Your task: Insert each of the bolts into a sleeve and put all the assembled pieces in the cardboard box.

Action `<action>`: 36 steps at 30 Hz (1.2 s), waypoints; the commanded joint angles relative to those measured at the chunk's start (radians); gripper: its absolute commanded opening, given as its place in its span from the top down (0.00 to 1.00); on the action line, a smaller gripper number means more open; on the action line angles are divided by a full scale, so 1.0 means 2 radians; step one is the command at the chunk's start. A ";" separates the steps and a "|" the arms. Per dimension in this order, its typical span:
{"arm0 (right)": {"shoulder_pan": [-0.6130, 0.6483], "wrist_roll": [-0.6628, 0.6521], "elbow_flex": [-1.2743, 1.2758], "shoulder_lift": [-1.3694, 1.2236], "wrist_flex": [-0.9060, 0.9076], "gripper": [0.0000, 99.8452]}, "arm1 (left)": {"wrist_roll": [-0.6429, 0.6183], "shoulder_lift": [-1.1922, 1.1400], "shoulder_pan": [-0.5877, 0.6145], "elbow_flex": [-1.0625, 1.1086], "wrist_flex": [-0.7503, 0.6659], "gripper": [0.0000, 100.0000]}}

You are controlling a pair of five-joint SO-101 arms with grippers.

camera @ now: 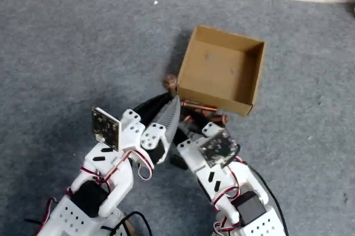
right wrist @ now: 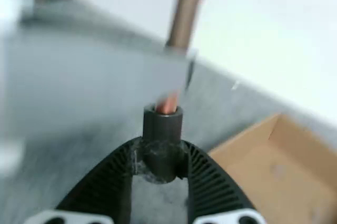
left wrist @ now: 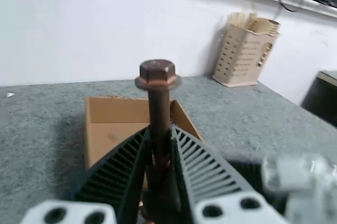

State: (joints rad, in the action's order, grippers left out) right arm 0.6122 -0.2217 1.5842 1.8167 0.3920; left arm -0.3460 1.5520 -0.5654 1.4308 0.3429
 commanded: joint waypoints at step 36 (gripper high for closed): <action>-0.119 -0.002 0.093 0.010 -0.115 0.99 | 0.150 -0.001 0.148 -0.112 0.166 0.99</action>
State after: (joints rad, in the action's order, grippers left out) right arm 0.3882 -0.2232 1.6686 1.8167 0.1511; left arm -0.0652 1.5505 -0.3629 1.2252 0.7158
